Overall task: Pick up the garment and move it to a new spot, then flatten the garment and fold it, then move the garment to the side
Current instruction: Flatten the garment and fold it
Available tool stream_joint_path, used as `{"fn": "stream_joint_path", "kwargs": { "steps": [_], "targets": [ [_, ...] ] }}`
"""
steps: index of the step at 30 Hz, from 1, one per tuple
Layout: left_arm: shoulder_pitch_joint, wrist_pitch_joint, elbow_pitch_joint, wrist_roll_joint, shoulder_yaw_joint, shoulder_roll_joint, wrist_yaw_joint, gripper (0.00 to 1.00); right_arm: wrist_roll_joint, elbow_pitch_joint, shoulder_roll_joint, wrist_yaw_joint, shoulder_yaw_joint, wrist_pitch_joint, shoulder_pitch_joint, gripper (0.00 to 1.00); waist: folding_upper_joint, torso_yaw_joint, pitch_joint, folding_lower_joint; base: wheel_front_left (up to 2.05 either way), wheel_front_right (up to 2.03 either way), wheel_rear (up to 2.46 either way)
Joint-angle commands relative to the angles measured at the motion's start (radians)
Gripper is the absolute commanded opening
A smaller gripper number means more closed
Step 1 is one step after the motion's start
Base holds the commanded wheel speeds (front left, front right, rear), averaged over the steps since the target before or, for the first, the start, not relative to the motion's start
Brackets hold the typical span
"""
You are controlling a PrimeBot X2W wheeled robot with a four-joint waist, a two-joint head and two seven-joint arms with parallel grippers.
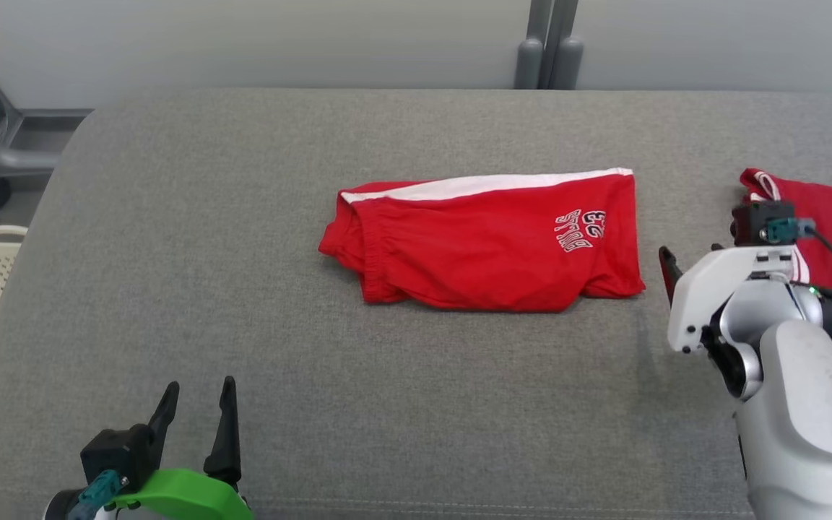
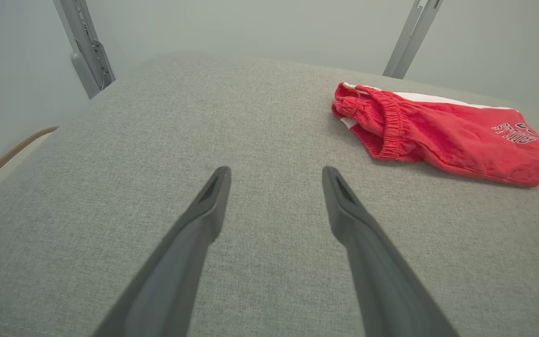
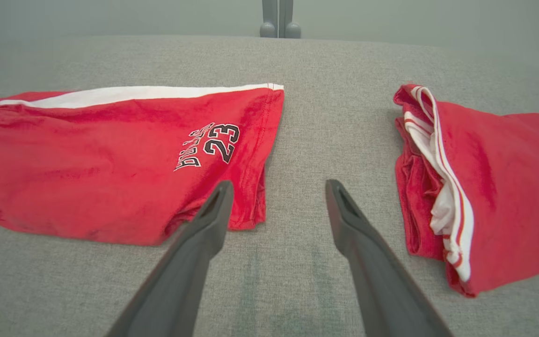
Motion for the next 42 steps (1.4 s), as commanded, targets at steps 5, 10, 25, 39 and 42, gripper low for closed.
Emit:
{"fn": "stream_joint_path", "kwargs": {
  "steps": [5,10,25,39,42],
  "targets": [
    [-0.059,-0.001,0.008,0.017,-0.022,-0.003,-0.019,1.00,-0.058,0.030,-0.016,-0.001,-0.024,0.103,-0.090,1.00,0.0000,0.086,0.097,0.0000,0.00,0.00,0.00],
    [-0.098,0.001,0.016,0.026,-0.049,-0.012,-0.032,1.00,-0.081,0.063,-0.037,-0.001,-0.069,0.144,-0.129,1.00,0.0000,0.130,0.130,0.0000,0.00,0.00,0.00],
    [-0.141,0.005,0.012,0.034,-0.089,-0.015,-0.040,1.00,-0.151,0.159,-0.063,-0.001,-0.219,0.114,-0.201,1.00,0.0000,0.210,0.204,0.0000,0.00,0.00,0.00],
    [-0.160,-0.005,0.035,0.019,-0.095,-0.008,-0.040,1.00,-0.109,0.295,-0.008,0.001,-0.269,0.156,-0.251,0.46,0.0000,0.225,0.234,0.0000,0.00,0.00,0.00],
    [-0.162,-0.005,0.039,0.015,-0.098,-0.012,-0.038,1.00,-0.089,0.315,0.001,0.002,-0.250,0.173,-0.259,0.16,0.0000,0.225,0.232,0.0000,0.00,0.00,0.00]
  ]
}}
